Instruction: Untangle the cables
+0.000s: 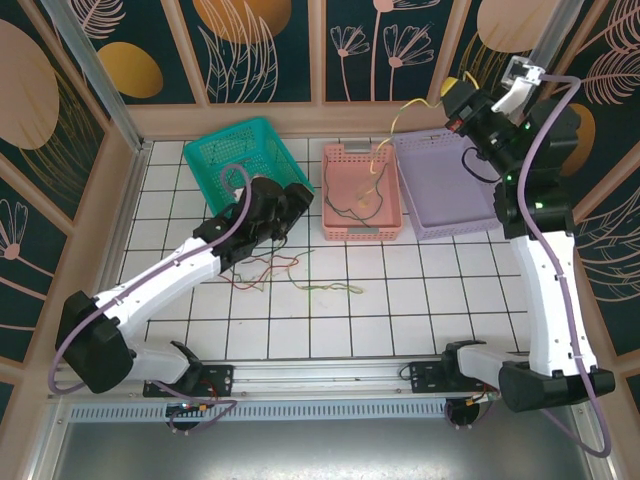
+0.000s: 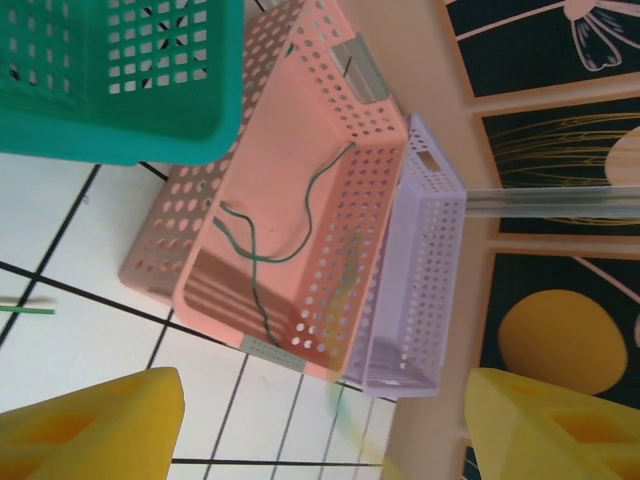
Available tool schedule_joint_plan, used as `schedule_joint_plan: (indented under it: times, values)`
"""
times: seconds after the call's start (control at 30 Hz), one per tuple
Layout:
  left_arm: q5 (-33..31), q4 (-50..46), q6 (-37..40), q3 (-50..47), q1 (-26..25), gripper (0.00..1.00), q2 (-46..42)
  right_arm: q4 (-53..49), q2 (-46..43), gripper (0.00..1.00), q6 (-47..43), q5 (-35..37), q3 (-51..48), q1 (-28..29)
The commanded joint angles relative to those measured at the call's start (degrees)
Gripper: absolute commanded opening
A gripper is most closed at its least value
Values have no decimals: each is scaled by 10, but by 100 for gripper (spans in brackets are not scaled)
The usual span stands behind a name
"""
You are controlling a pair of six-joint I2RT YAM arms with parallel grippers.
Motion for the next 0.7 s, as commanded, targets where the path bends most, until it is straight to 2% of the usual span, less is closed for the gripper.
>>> schedule_joint_plan:
  times: [0.0,0.1,0.23,0.67]
  values:
    - [54,18,-16,-10,27,74,6,82,-3,0,35,-109,-32,3]
    - [80,13,3,-22,56,75,1,112,3,0,44,-156,-51,15]
    - [108,9,40,-26,81,75,8,129,12,0,38,-175,-57,40]
    - [195,48,76,-50,84,75,73,117,27,0,29,-195,-53,72]
